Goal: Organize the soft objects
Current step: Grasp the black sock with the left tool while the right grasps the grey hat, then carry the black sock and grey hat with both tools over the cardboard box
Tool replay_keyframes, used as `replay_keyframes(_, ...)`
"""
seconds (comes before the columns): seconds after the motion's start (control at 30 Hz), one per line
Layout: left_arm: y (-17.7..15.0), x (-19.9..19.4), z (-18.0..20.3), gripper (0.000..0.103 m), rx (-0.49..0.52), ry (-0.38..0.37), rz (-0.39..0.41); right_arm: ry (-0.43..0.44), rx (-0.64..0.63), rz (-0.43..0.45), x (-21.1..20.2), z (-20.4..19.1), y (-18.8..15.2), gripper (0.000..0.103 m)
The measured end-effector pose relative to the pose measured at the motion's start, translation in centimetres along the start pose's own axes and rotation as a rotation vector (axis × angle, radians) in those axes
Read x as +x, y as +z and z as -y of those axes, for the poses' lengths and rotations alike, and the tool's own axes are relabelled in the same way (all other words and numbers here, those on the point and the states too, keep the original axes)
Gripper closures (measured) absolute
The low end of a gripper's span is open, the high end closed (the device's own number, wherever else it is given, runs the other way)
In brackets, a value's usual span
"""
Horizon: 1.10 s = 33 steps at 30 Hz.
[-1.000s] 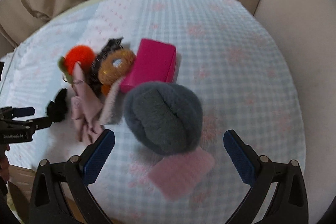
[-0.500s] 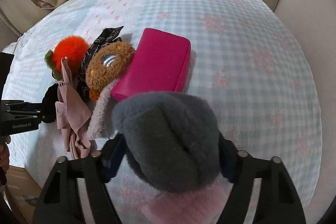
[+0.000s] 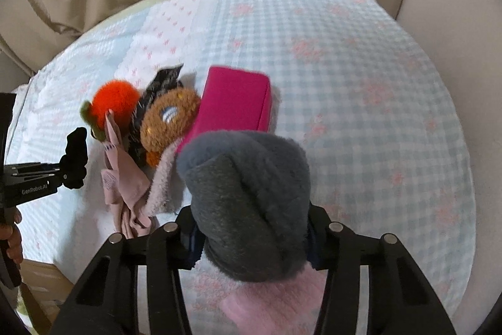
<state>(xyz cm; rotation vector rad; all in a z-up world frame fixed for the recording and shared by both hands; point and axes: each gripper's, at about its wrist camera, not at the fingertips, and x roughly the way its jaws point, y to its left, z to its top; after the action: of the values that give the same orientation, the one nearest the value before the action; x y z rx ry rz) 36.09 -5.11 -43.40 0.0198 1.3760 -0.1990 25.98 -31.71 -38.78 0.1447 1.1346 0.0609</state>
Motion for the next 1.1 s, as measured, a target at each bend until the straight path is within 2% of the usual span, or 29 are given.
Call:
replay_keyframes(0.3, 0.0, -8.2, -0.1, 0.083, -0.004, -0.026, 0.105, 0.008, 0.027, 0.105, -7.7, -0.1, 1.6, 0.057)
replay_keyframes(0.43, -3.7, -13.5, 4.3, 0.083, -0.019, -0.029, 0.166, 0.016, 0.023, 0.149, -12.1, -1.0, 1.8, 0.057)
replay_keyframes(0.5, -4.9, -16.6, 4.9, 0.083, -0.024, -0.031, 0.2, 0.017, 0.013, 0.166, -14.7, -1.7, 1.8, 0.057)
replay_keyframes(0.67, -7.5, -22.5, 5.4, 0.083, -0.028, -0.037, 0.267, 0.037, 0.004, 0.194, -20.1, -3.4, 1.3, 0.057)
replay_keyframes(0.87, -12.4, -28.5, 5.0, 0.083, -0.024, -0.042, 0.313, 0.074, -0.018, 0.215, -25.5, -6.7, -0.8, 0.057)
replay_keyframes(1.1, -18.7, -31.8, 2.9, 0.083, -0.029, -0.062, 0.32, 0.099, -0.015, 0.187, -28.5, -11.4, -6.4, 0.057)
